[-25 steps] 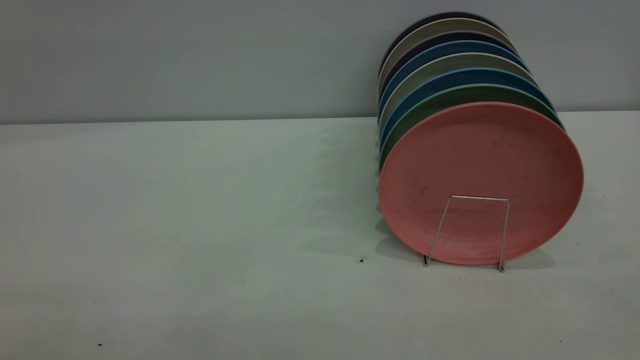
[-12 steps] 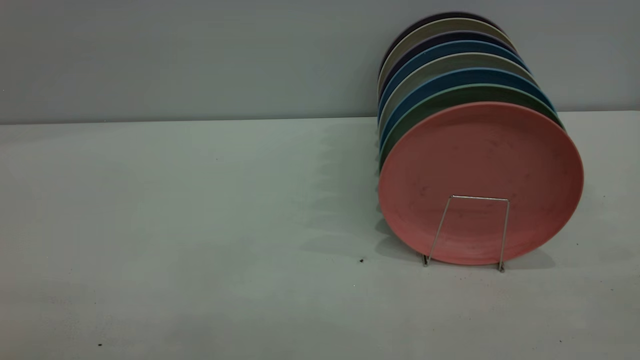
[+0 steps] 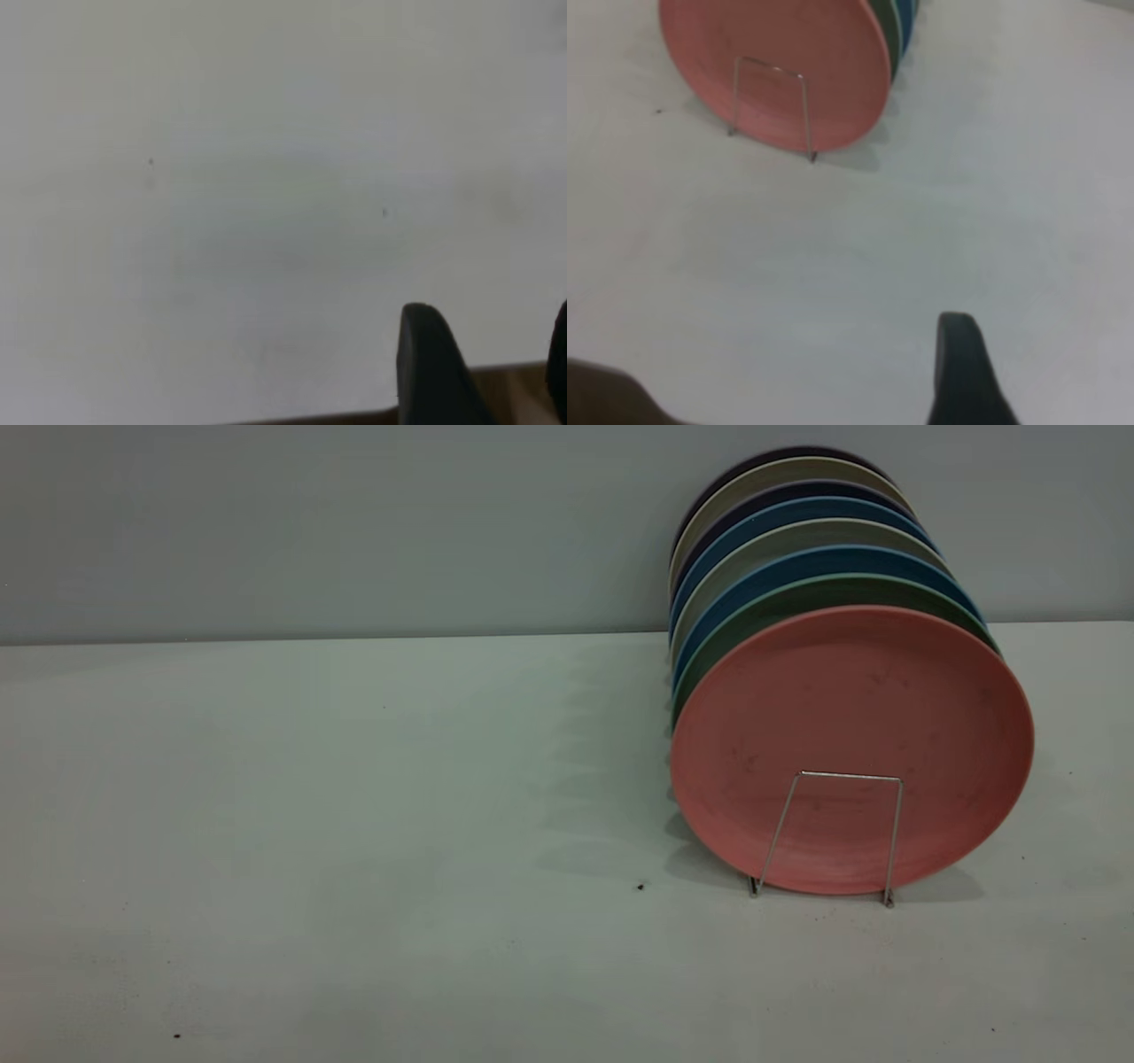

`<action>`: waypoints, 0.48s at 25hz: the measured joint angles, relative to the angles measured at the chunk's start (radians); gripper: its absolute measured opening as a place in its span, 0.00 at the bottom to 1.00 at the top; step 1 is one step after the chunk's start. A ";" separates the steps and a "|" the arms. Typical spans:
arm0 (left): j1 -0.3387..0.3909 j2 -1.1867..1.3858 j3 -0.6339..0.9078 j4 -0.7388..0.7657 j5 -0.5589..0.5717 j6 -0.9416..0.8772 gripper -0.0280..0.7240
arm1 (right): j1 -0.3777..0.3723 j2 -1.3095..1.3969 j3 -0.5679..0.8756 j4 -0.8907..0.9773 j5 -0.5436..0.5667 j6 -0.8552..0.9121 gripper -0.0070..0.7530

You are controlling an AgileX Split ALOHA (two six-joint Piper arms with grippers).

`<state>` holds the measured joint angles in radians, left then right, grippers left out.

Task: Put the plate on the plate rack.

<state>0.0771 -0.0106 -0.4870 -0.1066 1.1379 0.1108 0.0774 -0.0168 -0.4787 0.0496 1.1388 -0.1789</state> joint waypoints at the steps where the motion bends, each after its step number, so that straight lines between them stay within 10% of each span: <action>1: -0.003 -0.006 0.000 0.000 0.000 0.000 0.51 | -0.008 0.000 0.000 0.000 0.000 0.000 0.63; 12: -0.045 -0.012 0.000 0.007 0.000 0.000 0.51 | -0.095 -0.002 0.000 0.001 0.000 0.000 0.63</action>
<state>0.0319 -0.0223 -0.4870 -0.1000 1.1379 0.1108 -0.0171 -0.0187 -0.4787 0.0505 1.1388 -0.1789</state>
